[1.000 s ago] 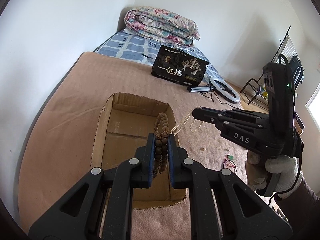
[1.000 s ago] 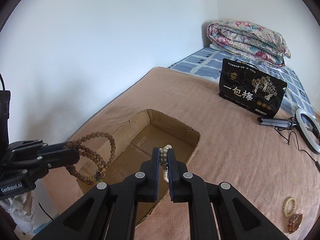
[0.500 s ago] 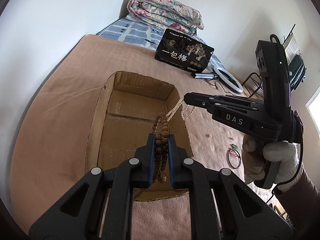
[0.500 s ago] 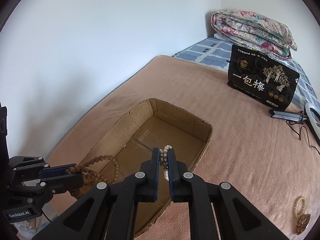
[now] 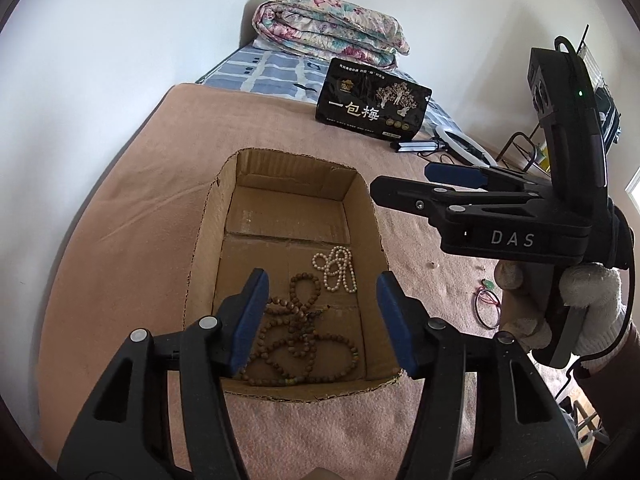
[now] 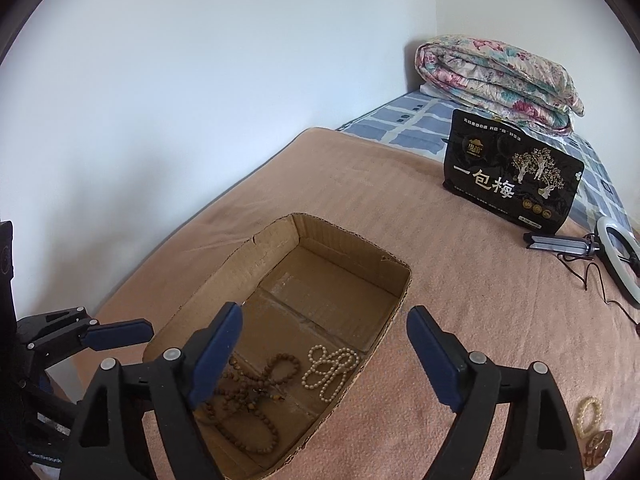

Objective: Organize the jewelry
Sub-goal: 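Open both tools to drop the mala and pearls into the box, then move both tools back to the jewelry, left toward the blue bangle, right toward the watch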

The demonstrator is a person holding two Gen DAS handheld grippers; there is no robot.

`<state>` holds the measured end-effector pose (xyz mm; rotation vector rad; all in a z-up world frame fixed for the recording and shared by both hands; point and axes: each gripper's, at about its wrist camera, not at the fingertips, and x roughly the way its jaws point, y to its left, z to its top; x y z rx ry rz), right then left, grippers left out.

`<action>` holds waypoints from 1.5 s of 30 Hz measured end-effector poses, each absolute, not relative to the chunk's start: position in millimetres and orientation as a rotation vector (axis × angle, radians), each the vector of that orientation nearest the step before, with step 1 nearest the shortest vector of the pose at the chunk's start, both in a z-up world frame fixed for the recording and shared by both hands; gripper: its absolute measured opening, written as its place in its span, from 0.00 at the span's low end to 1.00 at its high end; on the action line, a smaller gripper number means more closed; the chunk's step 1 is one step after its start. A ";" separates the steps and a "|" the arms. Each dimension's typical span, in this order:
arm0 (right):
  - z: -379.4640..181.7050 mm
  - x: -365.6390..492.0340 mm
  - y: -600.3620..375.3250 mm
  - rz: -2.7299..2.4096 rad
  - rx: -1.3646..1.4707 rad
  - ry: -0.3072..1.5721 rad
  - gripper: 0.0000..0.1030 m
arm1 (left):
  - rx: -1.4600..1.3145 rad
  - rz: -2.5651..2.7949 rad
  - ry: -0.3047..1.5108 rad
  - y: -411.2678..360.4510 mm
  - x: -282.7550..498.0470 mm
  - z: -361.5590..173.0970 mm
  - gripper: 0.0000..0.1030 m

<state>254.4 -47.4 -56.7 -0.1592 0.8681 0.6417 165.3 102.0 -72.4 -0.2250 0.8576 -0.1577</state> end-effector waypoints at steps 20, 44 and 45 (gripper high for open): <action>-44.2 246.4 -94.6 0.532 -0.084 0.841 0.98 | -0.152 -0.164 0.831 80.5 152.0 -61.3 0.56; -42.5 230.8 -257.2 0.205 -0.043 0.806 1.00 | -0.075 -0.312 0.837 -7.1 169.1 -70.6 0.56; -42.4 229.7 -265.7 0.194 -0.040 0.805 1.00 | -0.070 -0.323 0.841 -12.9 170.6 -71.9 0.56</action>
